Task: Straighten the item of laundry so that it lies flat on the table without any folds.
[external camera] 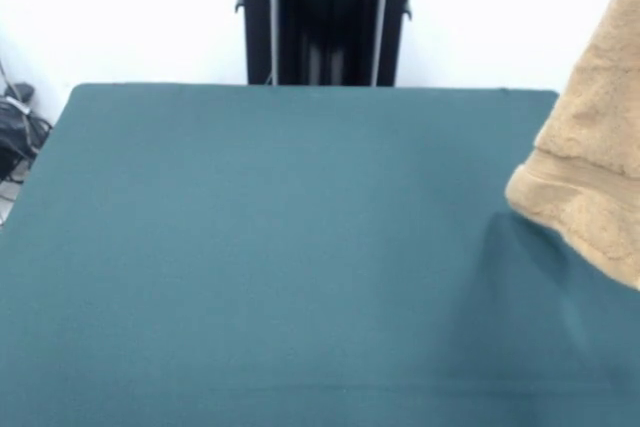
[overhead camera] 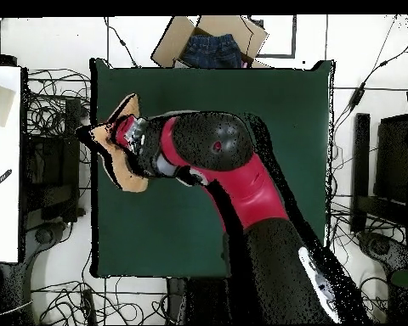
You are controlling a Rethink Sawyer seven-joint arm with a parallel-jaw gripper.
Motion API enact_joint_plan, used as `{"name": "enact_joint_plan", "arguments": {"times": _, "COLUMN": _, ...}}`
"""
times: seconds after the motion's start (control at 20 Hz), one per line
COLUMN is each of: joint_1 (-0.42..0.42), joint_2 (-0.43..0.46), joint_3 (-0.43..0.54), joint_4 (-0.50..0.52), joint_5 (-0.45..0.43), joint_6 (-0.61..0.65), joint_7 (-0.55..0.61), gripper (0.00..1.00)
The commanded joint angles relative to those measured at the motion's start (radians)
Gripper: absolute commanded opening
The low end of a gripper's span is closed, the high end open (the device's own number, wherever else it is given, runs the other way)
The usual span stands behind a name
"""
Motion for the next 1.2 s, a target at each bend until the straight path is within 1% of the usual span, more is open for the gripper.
{"name": "enact_joint_plan", "arguments": {"times": 0.05, "joint_1": -0.067, "joint_2": -0.046, "joint_3": 0.051, "joint_4": 0.219, "joint_5": 0.029, "joint_6": -0.095, "joint_7": -0.388, "gripper": 0.0}}
{"name": "enact_joint_plan", "arguments": {"times": 0.15, "joint_1": -0.073, "joint_2": -0.073, "joint_3": 0.042, "joint_4": 0.252, "joint_5": 0.024, "joint_6": -0.129, "joint_7": -0.426, "gripper": 0.0}}
{"name": "enact_joint_plan", "arguments": {"times": 0.2, "joint_1": -0.078, "joint_2": -0.078, "joint_3": 0.04, "joint_4": 0.257, "joint_5": 0.007, "joint_6": -0.139, "joint_7": -0.43, "gripper": 0.0}}
{"name": "enact_joint_plan", "arguments": {"times": 0.45, "joint_1": -0.088, "joint_2": -0.089, "joint_3": 0.044, "joint_4": 0.262, "joint_5": -0.01, "joint_6": -0.171, "joint_7": -0.455, "gripper": 0.0}}
{"name": "enact_joint_plan", "arguments": {"times": 0.6, "joint_1": -0.095, "joint_2": -0.103, "joint_3": 0.036, "joint_4": 0.266, "joint_5": -0.037, "joint_6": -0.19, "joint_7": -0.47, "gripper": 0.0}}
{"name": "enact_joint_plan", "arguments": {"times": 0.85, "joint_1": -0.129, "joint_2": -0.066, "joint_3": 0.045, "joint_4": 0.257, "joint_5": -0.051, "joint_6": -0.182, "joint_7": -0.51, "gripper": 0.0}}
{"name": "enact_joint_plan", "arguments": {"times": 1.2, "joint_1": -0.18, "joint_2": -0.02, "joint_3": 0.083, "joint_4": 0.29, "joint_5": -0.023, "joint_6": -0.227, "joint_7": -0.604, "gripper": 0.0}}
